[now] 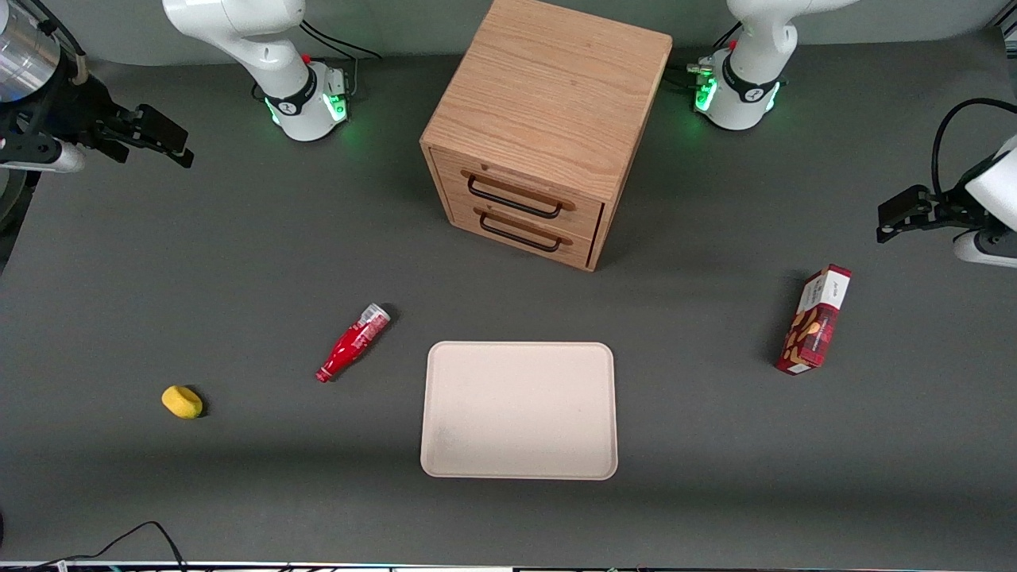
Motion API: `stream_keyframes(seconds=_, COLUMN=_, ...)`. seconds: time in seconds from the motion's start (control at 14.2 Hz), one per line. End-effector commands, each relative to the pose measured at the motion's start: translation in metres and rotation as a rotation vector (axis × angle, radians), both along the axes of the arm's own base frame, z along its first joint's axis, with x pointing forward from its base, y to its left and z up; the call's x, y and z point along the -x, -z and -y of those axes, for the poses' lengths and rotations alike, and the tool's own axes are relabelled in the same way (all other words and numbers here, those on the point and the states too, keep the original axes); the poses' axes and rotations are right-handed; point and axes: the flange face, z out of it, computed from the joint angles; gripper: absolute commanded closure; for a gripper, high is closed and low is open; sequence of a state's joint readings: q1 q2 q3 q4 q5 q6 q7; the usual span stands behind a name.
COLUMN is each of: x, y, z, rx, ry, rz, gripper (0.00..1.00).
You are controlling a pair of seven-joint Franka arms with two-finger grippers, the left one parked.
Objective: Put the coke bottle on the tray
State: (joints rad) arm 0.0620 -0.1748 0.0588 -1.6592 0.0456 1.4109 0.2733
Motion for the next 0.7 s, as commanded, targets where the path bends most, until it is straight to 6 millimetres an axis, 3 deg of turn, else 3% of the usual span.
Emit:
stream_keyframes(seconds=0.0, x=-0.0021, y=-0.0049, z=0.0057, rx=-0.029, ry=-0.011, rz=-0.010, gripper=0.00)
stream_keyframes(seconds=0.63, x=-0.0069, y=0.0006, z=0.0005, rx=-0.027, ry=-0.059, rz=-0.019, gripper=0.00)
